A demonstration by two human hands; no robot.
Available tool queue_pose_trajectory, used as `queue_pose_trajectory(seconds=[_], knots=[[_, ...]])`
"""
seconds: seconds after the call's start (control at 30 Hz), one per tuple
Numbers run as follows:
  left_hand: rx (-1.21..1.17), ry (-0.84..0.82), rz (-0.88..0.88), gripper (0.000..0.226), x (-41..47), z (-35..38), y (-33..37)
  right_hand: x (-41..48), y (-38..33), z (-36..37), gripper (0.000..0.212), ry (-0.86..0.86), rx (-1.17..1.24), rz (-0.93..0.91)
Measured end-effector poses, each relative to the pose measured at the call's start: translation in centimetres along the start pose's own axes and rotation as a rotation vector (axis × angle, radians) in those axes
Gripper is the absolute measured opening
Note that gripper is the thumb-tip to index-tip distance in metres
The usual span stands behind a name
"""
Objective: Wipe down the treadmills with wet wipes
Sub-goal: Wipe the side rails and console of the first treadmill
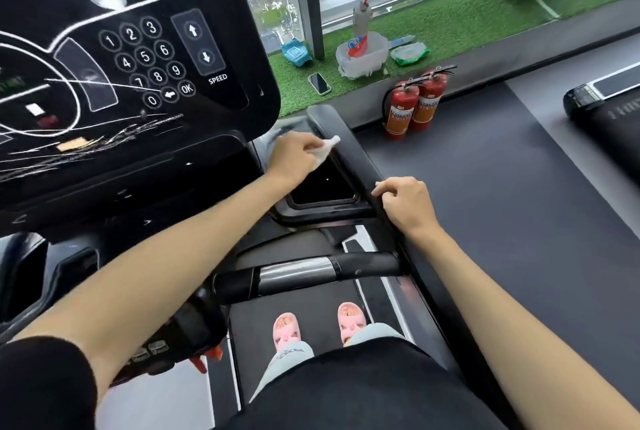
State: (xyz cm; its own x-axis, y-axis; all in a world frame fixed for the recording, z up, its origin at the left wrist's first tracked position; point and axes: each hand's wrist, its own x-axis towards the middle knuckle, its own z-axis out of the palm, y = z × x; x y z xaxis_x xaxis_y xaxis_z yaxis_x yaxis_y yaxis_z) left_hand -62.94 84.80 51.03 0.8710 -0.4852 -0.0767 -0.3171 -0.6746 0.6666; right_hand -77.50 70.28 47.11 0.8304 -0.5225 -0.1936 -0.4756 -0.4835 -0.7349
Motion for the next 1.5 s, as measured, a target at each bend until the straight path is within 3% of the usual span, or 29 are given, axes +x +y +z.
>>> queue_pose_trajectory(seconds=[0.17, 0.33, 0.43, 0.5, 0.57, 0.8, 1.0, 1.13, 1.23, 1.37, 1.5], knots=[[0.132, -0.150, 0.018, 0.032, -4.3, -4.3, -3.3, 0.0, -3.5, 1.3, 0.036, -0.050, 0.049, -0.091], [0.166, 0.036, 0.063, 0.036, -7.6, -7.0, -6.5, -1.1, -6.7, 3.8, 0.035, -0.186, 0.024, -0.169], [0.455, 0.124, 0.333, 0.042, -8.6, -9.4, -8.7, -2.1, -8.3, 5.4, 0.035, -0.242, 0.007, -0.198], [0.696, 0.076, 0.560, 0.037, -9.4, -11.0, -10.0, -2.8, -9.7, 6.7, 0.034, -0.265, -0.014, -0.227], [0.800, 0.002, 0.626, 0.030, -10.1, -11.7, -11.3, -3.5, -11.0, 8.0, 0.033, -0.276, -0.032, -0.258], [0.602, -0.101, 0.470, 0.039, -11.5, -14.9, -16.7, -5.3, -14.5, 12.6, 0.039, -0.279, -0.077, -0.317], [0.571, 0.079, 0.510, 0.037, -12.8, -16.5, -19.2, -6.1, -16.8, 14.6, 0.045, -0.258, -0.119, -0.347], [0.421, -0.094, 0.470, 0.042, -12.4, -14.9, -18.1, -6.3, -17.8, 15.8, 0.055, -0.354, -0.266, -0.396], [0.456, -0.184, 0.433, 0.043, -13.0, -16.4, -20.6, -6.5, -17.8, 16.4, 0.058, -0.391, -0.341, -0.417], [0.538, -0.115, 0.420, 0.041, -13.4, -17.7, -24.3, -6.4, -18.0, 16.7, 0.055, -0.389, -0.387, -0.396], [0.355, -0.166, 0.402, 0.054, -12.4, -14.5, -20.2, -5.8, -18.9, 16.2, 0.049, -0.351, -0.512, -0.410]])
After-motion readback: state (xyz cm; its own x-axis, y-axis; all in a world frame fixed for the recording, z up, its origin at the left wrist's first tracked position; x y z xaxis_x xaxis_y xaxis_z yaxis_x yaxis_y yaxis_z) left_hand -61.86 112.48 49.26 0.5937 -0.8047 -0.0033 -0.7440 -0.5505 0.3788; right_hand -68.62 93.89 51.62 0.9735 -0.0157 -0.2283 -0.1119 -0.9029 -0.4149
